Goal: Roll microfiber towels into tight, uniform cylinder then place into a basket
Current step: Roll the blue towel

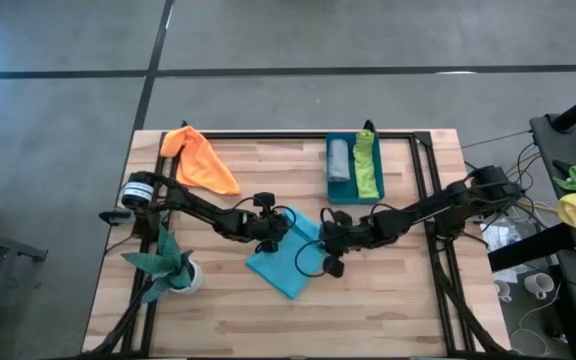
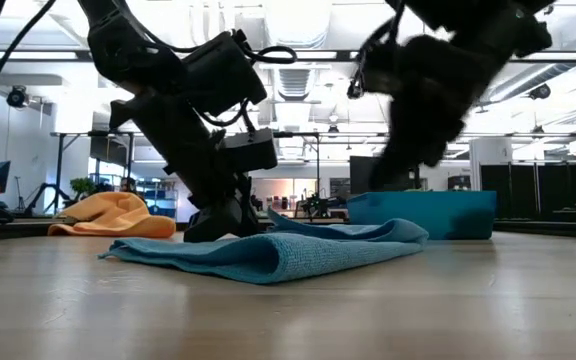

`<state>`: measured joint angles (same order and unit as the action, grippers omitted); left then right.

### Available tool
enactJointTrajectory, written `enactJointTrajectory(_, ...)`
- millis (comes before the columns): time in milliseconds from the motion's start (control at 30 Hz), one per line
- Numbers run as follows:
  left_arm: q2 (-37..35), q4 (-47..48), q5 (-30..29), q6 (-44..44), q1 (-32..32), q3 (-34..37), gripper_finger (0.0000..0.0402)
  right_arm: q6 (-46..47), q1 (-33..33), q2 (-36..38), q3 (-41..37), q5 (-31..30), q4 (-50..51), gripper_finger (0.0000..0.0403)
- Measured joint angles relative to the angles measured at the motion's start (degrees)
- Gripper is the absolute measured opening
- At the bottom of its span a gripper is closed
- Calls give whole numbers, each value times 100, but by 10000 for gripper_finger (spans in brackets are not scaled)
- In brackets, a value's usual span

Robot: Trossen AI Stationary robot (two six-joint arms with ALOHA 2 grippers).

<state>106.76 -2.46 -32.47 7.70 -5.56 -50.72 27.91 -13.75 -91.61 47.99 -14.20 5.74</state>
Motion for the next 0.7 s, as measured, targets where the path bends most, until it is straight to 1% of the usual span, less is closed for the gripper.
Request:
enactJointTrajectory(67, 0, 0, 9, 6, 0, 0, 1, -103, 166, -47, 13, -497, -180, 9)
enactJointTrajectory(100, 0, 0, 19, 8, 0, 0, 1, -136, 284, -131, 15, -645, -281, 9)
enactJointTrajectory(167, 0, -4, 27, 14, 0, 0, 1, -141, 537, -372, 11, -682, -435, 9)
enactJointTrajectory(300, 0, -9, 37, 15, -2, 7, 1, -287, 799, -971, 16, -658, -1188, 9)
enactJointTrajectory(367, 0, -11, 41, 15, -2, 9, 1, -391, 812, -1314, 67, -485, -1435, 9)
enactJointTrajectory(500, 0, -11, 44, 16, -4, 11, 1, -550, 737, -1776, 362, -92, -1413, 9)
enactJointTrajectory(700, 0, -15, 66, 17, -6, 17, 1, -964, 422, -1907, 498, -117, -1371, 9)
